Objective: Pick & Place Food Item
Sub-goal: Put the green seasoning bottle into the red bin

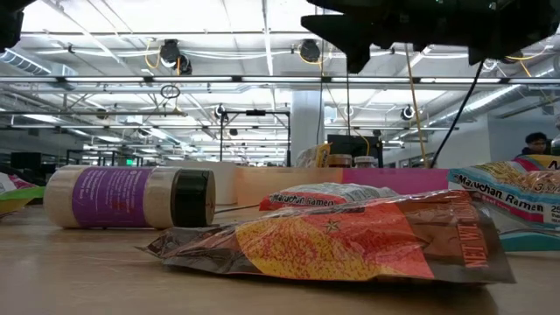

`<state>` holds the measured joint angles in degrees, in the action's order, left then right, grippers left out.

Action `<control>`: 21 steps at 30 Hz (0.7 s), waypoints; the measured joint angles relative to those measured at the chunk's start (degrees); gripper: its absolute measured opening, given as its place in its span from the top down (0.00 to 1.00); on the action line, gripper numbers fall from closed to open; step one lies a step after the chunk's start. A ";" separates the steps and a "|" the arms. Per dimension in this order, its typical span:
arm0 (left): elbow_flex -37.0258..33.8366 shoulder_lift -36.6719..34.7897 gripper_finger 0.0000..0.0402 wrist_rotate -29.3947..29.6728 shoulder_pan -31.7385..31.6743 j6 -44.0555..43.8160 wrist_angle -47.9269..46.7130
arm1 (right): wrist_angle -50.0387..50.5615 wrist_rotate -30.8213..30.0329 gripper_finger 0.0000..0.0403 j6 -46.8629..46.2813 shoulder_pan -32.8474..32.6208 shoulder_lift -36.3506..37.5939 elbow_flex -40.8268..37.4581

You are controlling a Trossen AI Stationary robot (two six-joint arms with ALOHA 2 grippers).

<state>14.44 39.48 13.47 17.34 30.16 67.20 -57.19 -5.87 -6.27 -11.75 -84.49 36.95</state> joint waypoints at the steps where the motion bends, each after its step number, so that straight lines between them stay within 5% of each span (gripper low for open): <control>1: 0.00 0.01 0.55 0.00 0.01 0.25 0.00 | 2.60 -0.11 0.58 0.07 0.00 1.73 0.00; 10: 0.00 1.01 0.55 -0.01 -0.06 2.33 -0.11 | 18.67 -0.10 0.57 -2.22 -0.30 14.33 0.01; 21: 0.00 2.16 0.55 0.02 -0.06 3.82 -0.07 | 31.67 0.18 0.48 -15.87 -2.25 18.95 0.02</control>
<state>14.44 41.65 13.50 17.28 33.98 67.13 -25.53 -5.69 -22.14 -14.00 -65.54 36.97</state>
